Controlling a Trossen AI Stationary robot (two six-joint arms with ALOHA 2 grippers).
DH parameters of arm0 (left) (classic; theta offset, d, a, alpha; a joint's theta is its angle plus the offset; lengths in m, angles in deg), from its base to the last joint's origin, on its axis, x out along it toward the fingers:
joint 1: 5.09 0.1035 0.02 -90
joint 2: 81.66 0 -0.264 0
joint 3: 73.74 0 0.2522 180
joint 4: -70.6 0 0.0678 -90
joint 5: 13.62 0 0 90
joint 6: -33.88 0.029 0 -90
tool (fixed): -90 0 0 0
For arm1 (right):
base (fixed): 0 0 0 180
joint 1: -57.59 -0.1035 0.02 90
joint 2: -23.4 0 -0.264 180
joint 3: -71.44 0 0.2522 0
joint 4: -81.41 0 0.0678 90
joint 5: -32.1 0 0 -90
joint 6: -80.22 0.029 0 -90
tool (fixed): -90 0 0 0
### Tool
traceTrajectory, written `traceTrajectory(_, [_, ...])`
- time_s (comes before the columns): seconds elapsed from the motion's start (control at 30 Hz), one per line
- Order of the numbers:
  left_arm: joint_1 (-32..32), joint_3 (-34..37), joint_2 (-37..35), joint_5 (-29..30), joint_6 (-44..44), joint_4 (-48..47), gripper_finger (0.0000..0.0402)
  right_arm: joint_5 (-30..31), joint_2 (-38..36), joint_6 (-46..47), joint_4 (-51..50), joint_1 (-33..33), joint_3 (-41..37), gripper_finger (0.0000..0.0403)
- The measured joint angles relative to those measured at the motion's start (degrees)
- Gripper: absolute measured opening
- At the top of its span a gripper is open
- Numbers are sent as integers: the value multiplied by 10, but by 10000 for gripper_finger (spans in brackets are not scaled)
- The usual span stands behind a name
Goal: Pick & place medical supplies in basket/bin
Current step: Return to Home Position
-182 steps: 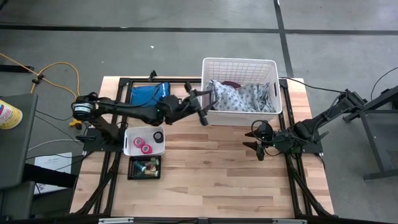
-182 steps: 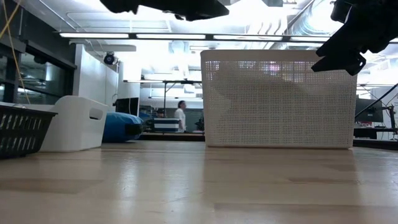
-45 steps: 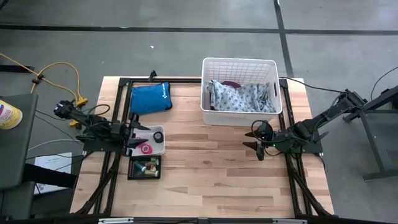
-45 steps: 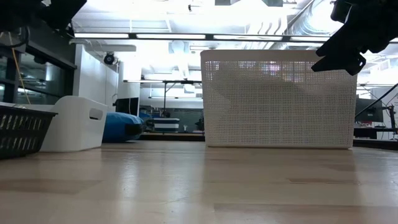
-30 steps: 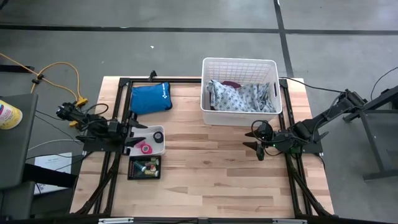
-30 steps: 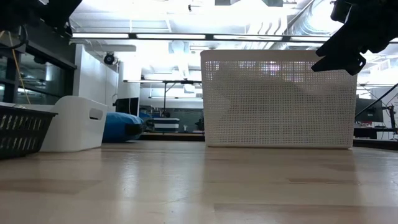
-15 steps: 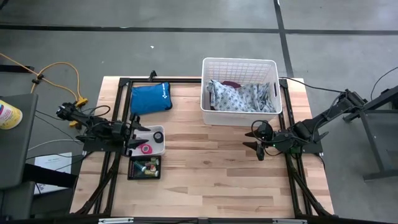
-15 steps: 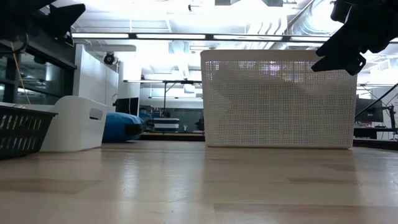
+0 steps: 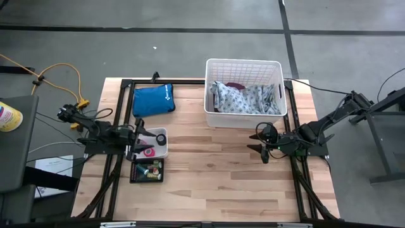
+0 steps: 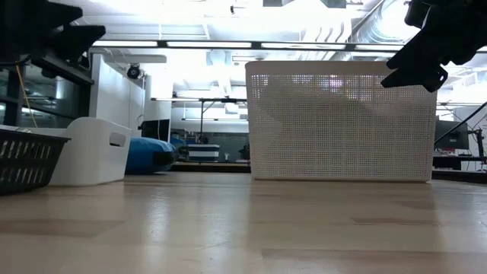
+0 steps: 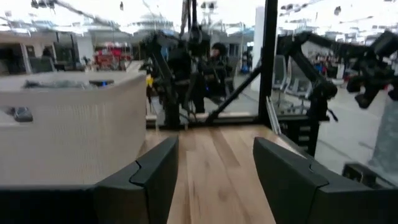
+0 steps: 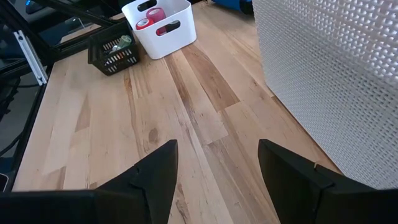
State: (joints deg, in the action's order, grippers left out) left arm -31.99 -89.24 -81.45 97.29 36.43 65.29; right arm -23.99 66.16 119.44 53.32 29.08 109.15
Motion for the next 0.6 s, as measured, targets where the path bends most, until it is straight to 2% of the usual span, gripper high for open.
traceTrajectory(0.13, [0,0,0,-14,-7,-32,201,0,0,0,0,0,0,210])
traceTrajectory(0.37, [0,0,0,-102,8,-69,201,0,0,0,0,0,0,210])
traceTrajectory(0.6, [0,1,0,-143,8,-82,201,0,0,0,0,0,0,210])
